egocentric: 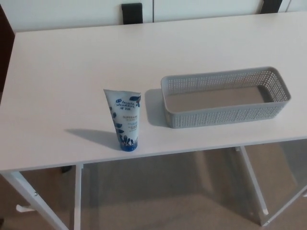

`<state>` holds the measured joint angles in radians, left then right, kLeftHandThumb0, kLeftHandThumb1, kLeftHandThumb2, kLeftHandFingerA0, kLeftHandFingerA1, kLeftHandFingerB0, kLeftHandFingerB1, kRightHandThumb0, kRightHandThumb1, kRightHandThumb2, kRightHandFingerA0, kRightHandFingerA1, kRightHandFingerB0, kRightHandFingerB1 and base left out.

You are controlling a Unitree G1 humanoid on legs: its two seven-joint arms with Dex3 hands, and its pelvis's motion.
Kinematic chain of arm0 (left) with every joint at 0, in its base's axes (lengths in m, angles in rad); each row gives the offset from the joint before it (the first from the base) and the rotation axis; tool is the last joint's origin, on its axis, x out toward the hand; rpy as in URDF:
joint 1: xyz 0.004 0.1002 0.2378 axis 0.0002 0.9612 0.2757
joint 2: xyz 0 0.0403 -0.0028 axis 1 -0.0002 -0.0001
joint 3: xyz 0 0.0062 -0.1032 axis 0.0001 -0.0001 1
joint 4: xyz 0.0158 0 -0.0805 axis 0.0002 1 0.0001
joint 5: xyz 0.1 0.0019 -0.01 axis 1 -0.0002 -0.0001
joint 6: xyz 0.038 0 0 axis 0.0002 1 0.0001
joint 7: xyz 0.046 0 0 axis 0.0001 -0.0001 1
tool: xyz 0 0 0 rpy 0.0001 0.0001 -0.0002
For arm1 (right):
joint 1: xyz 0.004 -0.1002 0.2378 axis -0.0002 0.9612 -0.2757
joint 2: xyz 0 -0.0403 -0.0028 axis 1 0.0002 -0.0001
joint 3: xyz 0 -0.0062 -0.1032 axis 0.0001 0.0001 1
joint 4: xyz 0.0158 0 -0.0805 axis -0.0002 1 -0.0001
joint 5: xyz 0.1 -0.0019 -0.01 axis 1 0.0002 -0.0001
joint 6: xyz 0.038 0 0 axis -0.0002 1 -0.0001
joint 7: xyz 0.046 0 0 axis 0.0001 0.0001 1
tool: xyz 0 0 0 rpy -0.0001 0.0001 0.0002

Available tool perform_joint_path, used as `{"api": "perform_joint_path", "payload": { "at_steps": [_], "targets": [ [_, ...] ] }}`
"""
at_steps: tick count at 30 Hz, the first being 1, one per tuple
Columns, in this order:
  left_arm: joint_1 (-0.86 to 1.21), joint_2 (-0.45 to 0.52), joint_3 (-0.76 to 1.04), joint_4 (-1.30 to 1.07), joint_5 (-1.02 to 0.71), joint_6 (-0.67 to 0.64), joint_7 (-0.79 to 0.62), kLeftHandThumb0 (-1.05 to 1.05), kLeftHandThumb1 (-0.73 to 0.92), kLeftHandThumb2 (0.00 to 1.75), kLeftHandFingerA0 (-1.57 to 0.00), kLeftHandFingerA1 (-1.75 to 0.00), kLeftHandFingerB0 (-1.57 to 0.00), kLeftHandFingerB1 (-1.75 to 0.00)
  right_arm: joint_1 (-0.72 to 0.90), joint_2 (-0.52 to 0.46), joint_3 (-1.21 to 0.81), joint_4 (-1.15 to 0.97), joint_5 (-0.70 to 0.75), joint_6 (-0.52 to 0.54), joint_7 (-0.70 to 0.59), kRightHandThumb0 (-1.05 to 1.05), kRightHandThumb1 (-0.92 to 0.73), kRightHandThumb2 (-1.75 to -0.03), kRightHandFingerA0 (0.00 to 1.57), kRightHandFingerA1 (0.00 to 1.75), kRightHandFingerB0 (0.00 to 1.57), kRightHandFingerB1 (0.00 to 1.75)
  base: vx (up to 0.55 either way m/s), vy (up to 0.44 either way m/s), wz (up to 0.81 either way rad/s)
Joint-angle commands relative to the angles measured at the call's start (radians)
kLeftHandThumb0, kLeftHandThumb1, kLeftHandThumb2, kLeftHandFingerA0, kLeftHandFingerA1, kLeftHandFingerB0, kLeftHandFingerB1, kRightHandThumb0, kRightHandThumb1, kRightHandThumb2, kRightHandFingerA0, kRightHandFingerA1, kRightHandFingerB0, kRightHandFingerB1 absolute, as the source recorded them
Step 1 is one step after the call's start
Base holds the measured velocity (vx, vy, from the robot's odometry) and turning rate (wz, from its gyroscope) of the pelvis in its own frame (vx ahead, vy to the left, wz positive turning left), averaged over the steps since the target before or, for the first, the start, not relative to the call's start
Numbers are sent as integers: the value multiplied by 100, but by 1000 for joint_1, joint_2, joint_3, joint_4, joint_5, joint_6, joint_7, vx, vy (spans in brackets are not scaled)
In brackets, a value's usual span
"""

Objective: The robot walks towards a table in front, picks a shampoo with left hand and puts it in a small grey container

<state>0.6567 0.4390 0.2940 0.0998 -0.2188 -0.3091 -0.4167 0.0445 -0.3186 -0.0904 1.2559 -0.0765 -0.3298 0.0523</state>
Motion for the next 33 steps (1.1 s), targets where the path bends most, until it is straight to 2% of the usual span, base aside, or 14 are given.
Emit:
{"api": "perform_joint_path", "payload": {
  "at_steps": [1,2,3,6,7,8,9,12,14,15,20,29,32,33],
  "targets": [
    [44,229,376,-737,-885,82,-328,-52,37,65,-25,-45,-15,-35,9,-29,2,13,-10,10,-15,-22,-59,-57,69,50,52,41,0,0,0],
    [14,247,382,-733,-883,109,-301,-52,37,65,-25,-45,-15,-35,-1,-31,5,18,-15,14,-17,-22,-59,-57,69,50,52,41,0,0,0],
    [-52,267,364,-717,-859,126,-263,-53,37,65,-18,-44,-9,-34,-7,-31,10,30,-20,19,-19,-23,-59,-58,71,50,51,41,0,0,0],
    [-197,295,296,-672,-757,171,-164,-58,38,67,-17,-46,-8,-33,-9,-34,14,21,-21,33,-9,-23,-60,-57,68,48,51,40,0,0,0],
    [-229,312,280,-663,-738,214,-139,-31,24,83,-2,-51,0,-50,-8,-34,18,19,-24,33,-11,-22,-61,-58,68,48,51,40,0,0,0],
    [-280,326,241,-640,-707,259,-126,-47,31,74,-10,-50,0,-30,-7,-34,18,17,-23,28,-8,-23,-60,-58,67,48,51,41,0,0,0],
    [-312,326,212,-626,-692,289,-117,-57,34,65,-10,-46,-13,-11,-6,-35,17,19,-22,28,-8,-23,-60,-58,69,49,51,41,0,0,0],
    [-408,310,138,-569,-600,311,-120,-54,34,73,0,-40,-7,-18,-12,-34,13,27,-19,26,-7,-23,-60,-58,68,48,51,41,0,0,0],
    [-448,305,112,-553,-561,331,-105,-55,36,75,-1,-40,-6,-19,-19,-34,12,29,-17,31,-7,-24,-61,-58,69,48,51,41,0,0,0],
    [-501,275,56,-508,-482,322,-110,-57,36,76,-3,-35,-2,-15,-17,-42,25,25,-31,36,-9,-24,-63,-59,69,48,51,40,0,0,0],
    [-630,211,-51,-380,-372,356,-105,-63,37,79,0,-24,0,-10,-19,-42,38,20,-38,26,-12,-24,-63,-59,67,48,51,40,0,0,0],
    [-760,156,-210,-186,-200,353,-99,-48,32,72,0,-25,0,-14,-27,-39,44,22,-37,34,-12,-24,-65,-59,68,48,51,40,0,0,0],
    [-774,149,-254,-181,-172,396,-86,-42,31,69,0,-25,0,-15,-35,-39,48,30,-47,35,-25,-26,-63,-58,69,48,53,40,0,0,0],
    [-774,146,-260,-181,-167,399,-83,-43,39,52,-4,-27,0,-14,-37,-40,48,30,-47,34,-25,-26,-64,-58,71,48,53,40,0,0,0]
  ]
}}
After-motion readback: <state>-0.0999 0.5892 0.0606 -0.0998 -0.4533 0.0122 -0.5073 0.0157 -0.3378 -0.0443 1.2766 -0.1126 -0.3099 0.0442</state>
